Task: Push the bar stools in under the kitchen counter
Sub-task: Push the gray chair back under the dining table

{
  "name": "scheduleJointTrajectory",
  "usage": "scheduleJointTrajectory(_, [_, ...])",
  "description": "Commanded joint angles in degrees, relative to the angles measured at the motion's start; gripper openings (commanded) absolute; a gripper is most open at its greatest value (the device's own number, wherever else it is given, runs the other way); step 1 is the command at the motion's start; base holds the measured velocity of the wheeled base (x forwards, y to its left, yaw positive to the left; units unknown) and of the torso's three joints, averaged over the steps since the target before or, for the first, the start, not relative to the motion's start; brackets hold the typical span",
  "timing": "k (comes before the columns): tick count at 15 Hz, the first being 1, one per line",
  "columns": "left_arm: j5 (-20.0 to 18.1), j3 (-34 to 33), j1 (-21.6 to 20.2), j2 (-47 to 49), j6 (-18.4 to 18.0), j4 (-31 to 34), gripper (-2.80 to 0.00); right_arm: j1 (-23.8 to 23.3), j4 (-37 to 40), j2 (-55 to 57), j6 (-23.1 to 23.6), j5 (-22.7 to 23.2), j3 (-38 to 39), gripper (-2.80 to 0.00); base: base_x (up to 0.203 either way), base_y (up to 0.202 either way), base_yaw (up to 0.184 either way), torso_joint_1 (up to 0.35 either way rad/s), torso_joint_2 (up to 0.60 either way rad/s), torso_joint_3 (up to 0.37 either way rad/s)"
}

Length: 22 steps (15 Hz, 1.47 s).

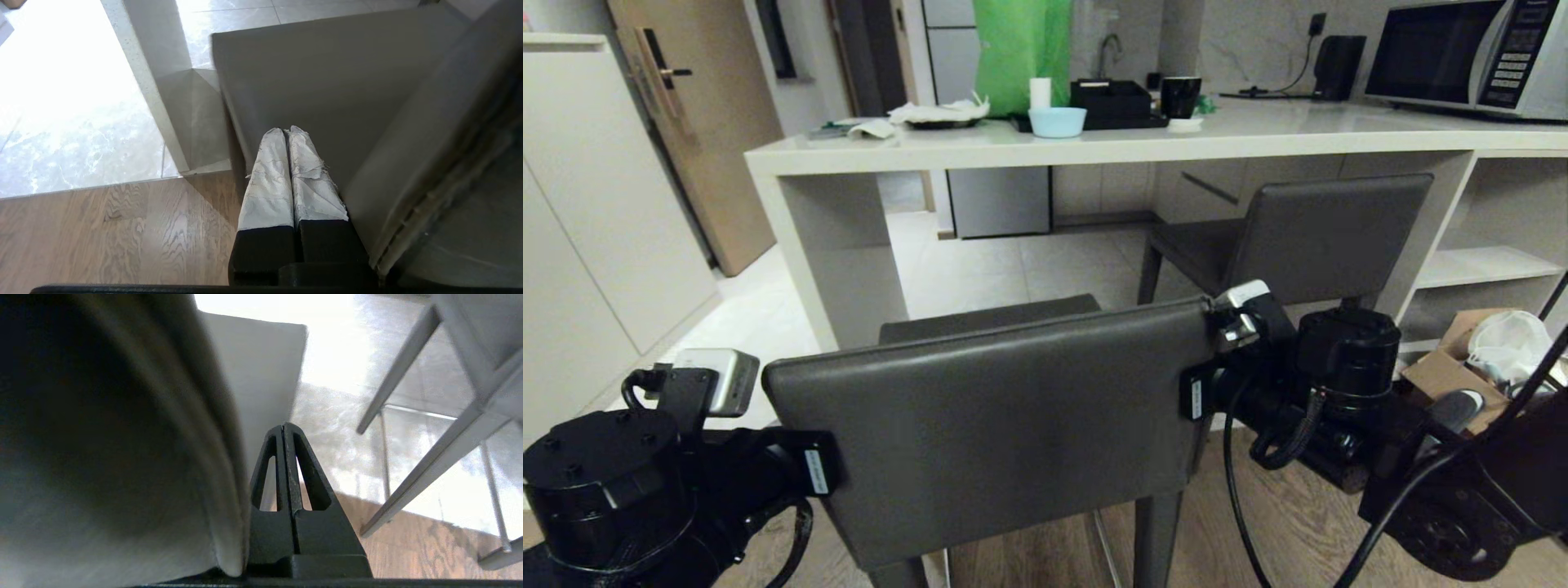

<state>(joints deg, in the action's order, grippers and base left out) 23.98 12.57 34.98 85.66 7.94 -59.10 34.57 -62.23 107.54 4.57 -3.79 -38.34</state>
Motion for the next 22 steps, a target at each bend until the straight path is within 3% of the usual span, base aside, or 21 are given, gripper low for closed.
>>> scheduleJointTrajectory(1, [-0.2,0.4,0.8,1.9,0.2,-0.6,-2.80,-0.7,-0.2,2.7,0.0,0.1,-2.7,-2.80,0.000,0.000,0.000,0.000,0.00,0.000])
scheduleJointTrajectory(12, [2.7,6.0,6.6,11.0,1.7,-0.8,-2.80,-2.4,1.4,11.2,0.1,-1.4,-13.6,-2.80,0.000,0.000,0.000,0.000,0.00,0.000])
scheduleJointTrajectory(15, [2.8,7.1,6.8,12.6,2.1,-1.6,-2.80,-2.4,1.0,11.5,0.0,-1.4,-11.7,-2.80,0.000,0.000,0.000,0.000,0.00,0.000])
scheduleJointTrajectory(17, [2.9,7.1,6.7,13.7,2.3,-5.4,-2.80,-2.4,0.0,11.2,-0.1,-1.4,-9.5,-2.80,0.000,0.000,0.000,0.000,0.00,0.000])
scheduleJointTrajectory(22, [3.4,9.8,4.9,19.0,0.1,-6.4,-2.80,-2.4,-2.0,10.5,-0.1,-1.4,-8.2,-2.80,0.000,0.000,0.000,0.000,0.00,0.000])
